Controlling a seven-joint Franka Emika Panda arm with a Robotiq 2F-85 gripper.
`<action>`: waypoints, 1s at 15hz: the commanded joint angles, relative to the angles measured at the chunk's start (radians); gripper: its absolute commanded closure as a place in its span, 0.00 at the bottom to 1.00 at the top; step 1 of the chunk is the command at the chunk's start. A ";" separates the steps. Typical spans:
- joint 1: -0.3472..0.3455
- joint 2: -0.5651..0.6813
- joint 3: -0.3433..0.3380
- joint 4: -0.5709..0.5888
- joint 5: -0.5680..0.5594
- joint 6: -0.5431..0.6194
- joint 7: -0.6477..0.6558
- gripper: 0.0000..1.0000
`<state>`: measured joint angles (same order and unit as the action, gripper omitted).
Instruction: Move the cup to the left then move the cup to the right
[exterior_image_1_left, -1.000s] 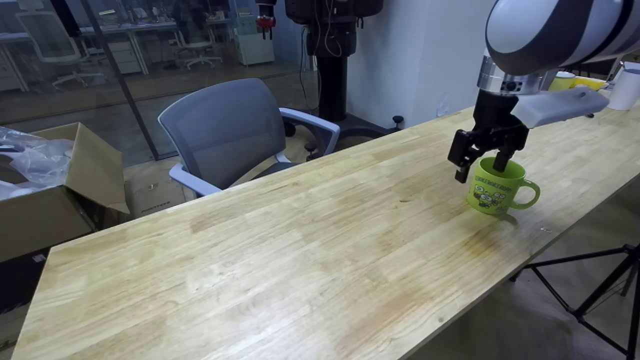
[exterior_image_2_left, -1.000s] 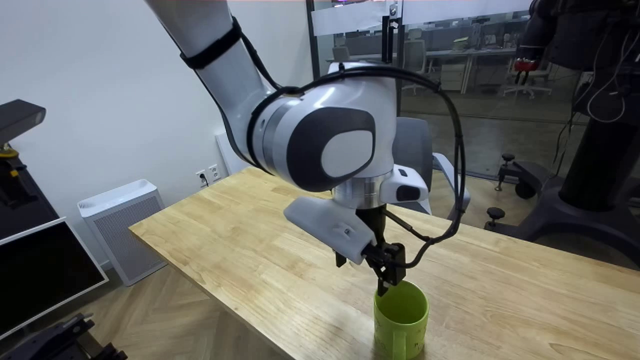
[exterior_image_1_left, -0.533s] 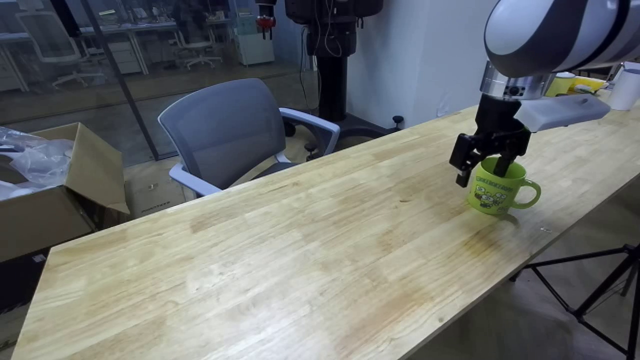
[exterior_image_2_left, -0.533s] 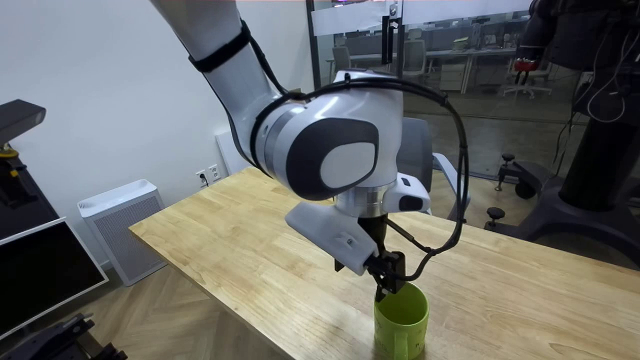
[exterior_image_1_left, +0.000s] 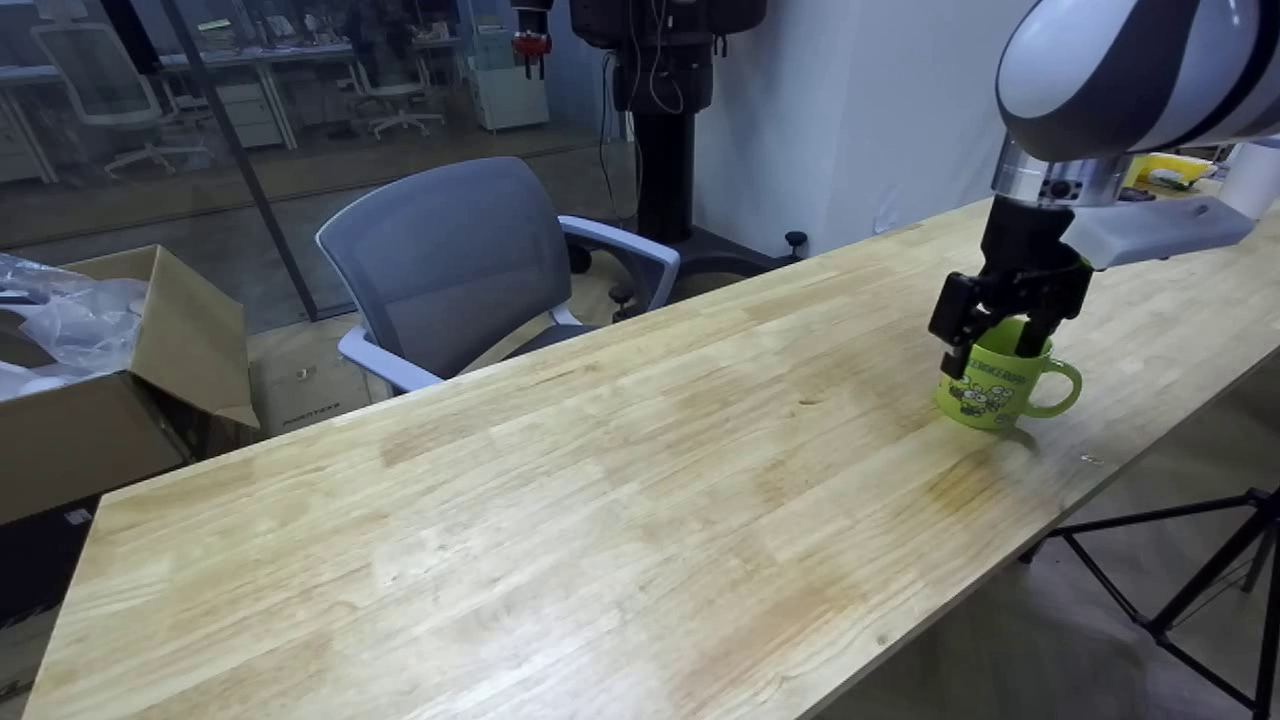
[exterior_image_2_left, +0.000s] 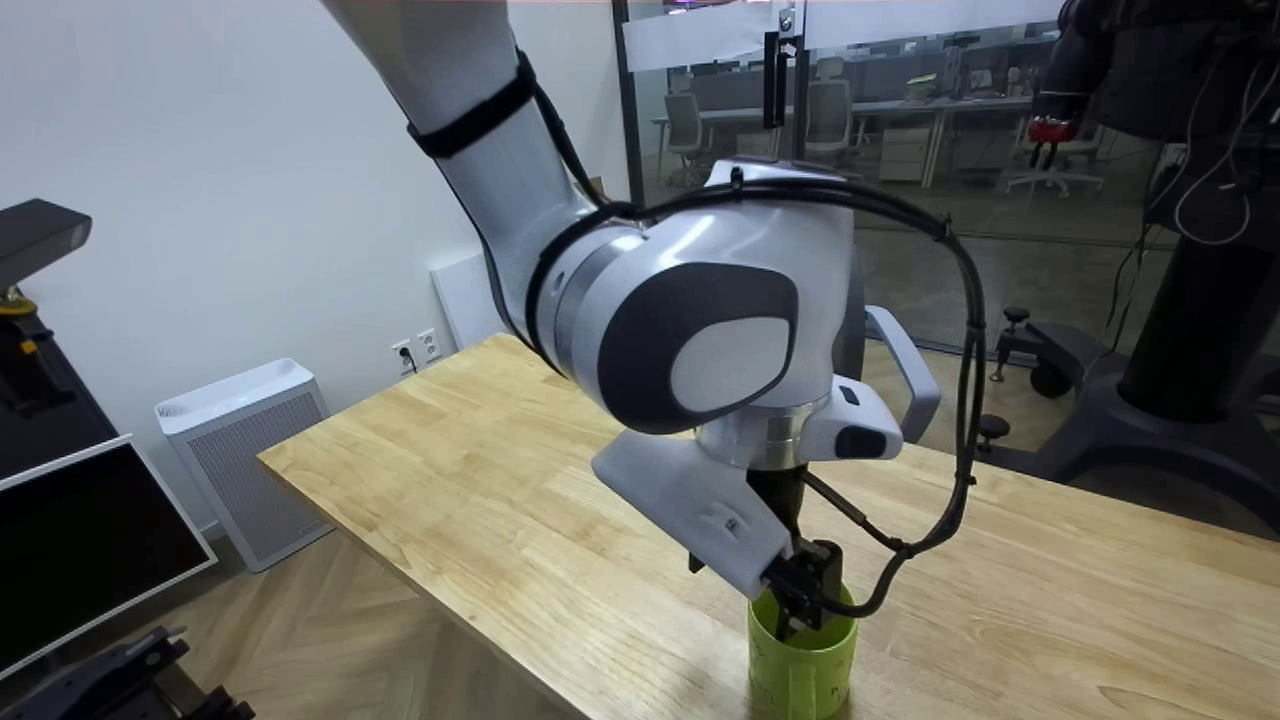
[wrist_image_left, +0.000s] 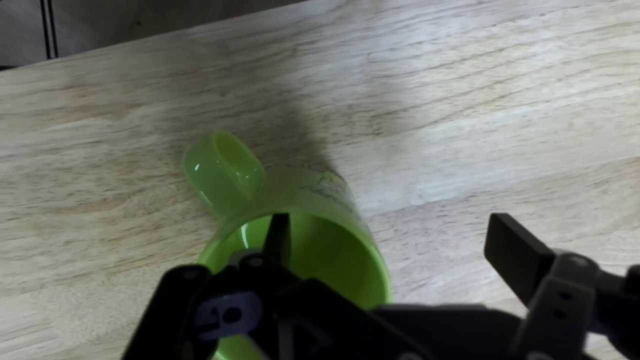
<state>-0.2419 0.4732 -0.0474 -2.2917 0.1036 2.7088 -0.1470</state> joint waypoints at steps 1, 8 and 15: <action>-0.006 0.028 -0.010 0.028 0.001 -0.016 0.001 0.27; 0.013 0.059 -0.050 0.021 -0.030 -0.014 0.026 0.75; 0.046 0.043 -0.077 0.056 -0.079 -0.126 0.046 0.98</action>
<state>-0.2219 0.5213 -0.1049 -2.2777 0.0550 2.6559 -0.1399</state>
